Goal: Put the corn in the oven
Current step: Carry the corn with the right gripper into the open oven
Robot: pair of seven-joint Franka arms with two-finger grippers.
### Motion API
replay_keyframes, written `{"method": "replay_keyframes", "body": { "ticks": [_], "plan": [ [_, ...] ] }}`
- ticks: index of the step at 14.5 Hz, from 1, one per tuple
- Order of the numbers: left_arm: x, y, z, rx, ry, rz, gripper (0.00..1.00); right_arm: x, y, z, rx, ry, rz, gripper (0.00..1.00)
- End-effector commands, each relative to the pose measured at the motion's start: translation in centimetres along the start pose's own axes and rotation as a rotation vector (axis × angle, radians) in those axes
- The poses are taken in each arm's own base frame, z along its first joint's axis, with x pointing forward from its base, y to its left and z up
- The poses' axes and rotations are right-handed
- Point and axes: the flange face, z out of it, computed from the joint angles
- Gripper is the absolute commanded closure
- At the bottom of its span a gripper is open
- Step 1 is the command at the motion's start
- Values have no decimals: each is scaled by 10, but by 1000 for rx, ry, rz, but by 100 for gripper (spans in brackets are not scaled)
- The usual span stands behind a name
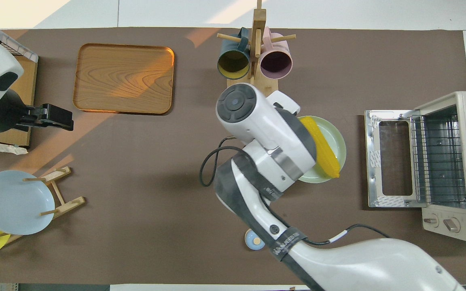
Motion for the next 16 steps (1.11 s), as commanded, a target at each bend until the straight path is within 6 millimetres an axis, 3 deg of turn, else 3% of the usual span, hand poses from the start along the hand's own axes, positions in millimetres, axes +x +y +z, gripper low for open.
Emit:
{"method": "replay_keyframes", "body": {
  "ticks": [1, 3, 4, 10, 14, 16],
  "plan": [
    [0, 3, -6, 16, -23, 22, 0, -8, 99, 8, 5, -35, -69, 100],
    [0, 0, -4, 15, -29, 19, 0, 1, 169, 30, 28, -80, -85, 100],
    [-2, -3, -6, 13, -26, 14, 0, 1, 186, 42, 36, -94, -101, 100],
    [0, 0, -5, 12, -17, 29, 0, 2, 248, 86, 76, -108, -131, 100],
    [0, 0, -3, 11, -16, 26, 0, -6, 303, 131, 117, -100, -156, 100],
    [-1, -3, -1, 13, -17, 25, 0, -15, 302, 144, 122, -106, -154, 100]
  ]
}}
